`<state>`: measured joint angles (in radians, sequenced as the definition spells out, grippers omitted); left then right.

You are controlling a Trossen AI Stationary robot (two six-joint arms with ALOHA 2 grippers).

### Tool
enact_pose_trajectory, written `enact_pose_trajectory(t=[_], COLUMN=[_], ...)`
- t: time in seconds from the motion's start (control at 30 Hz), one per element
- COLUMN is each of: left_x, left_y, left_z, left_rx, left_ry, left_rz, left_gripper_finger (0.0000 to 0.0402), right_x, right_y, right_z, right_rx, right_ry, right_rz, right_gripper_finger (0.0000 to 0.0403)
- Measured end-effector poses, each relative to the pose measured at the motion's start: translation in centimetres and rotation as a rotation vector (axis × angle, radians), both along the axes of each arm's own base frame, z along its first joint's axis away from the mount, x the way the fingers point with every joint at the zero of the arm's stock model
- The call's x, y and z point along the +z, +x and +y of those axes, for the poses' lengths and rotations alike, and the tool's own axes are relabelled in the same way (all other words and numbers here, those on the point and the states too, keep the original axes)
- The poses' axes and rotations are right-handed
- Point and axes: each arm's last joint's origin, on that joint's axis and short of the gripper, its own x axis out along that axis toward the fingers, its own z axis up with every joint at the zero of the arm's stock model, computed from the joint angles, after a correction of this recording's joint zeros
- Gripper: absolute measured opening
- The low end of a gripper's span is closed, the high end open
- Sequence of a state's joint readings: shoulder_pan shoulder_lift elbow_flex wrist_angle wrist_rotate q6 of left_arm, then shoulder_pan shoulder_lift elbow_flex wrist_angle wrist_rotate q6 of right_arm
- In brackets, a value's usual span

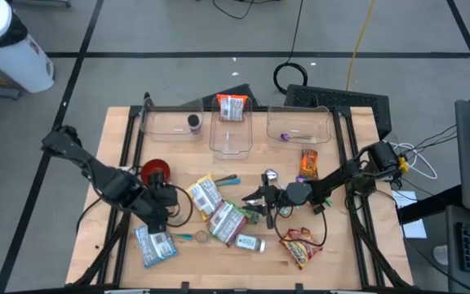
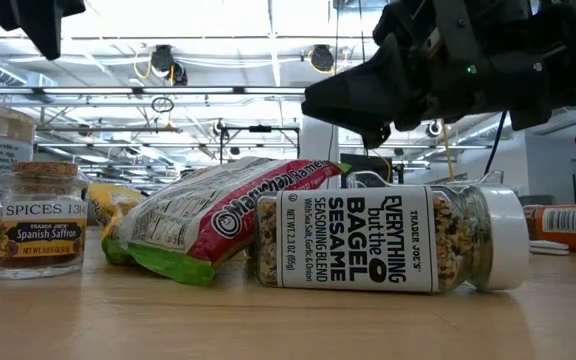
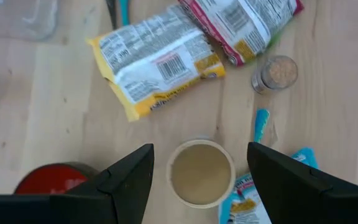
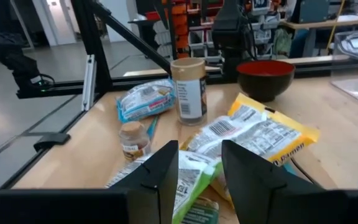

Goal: Pick & Place Food Item
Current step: Put the golden seasoning bottle into the left transparent bin

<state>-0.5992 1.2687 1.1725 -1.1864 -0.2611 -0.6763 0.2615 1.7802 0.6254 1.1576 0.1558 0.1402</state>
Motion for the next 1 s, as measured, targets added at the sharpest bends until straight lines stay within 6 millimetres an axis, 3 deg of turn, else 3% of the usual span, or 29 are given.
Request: enact_pose_trajectory(t=[0.67, 1.0], left_x=[-0.12, -0.3], left_y=[0.16, -0.01], left_z=[-0.17, 0.66], left_rx=[-0.024, 0.034], left_ry=[-0.03, -0.038], left_rz=[0.02, 0.09], left_gripper_finger=[0.0266, 0.0269], right_x=[-0.54, -0.56], right_y=[-0.06, -0.06], right_z=[-0.02, -0.02], right_rx=[-0.003, -0.003], right_ry=[0.009, 0.008], right_rz=[0.056, 0.059], right_gripper_finger=[0.0114, 0.0114])
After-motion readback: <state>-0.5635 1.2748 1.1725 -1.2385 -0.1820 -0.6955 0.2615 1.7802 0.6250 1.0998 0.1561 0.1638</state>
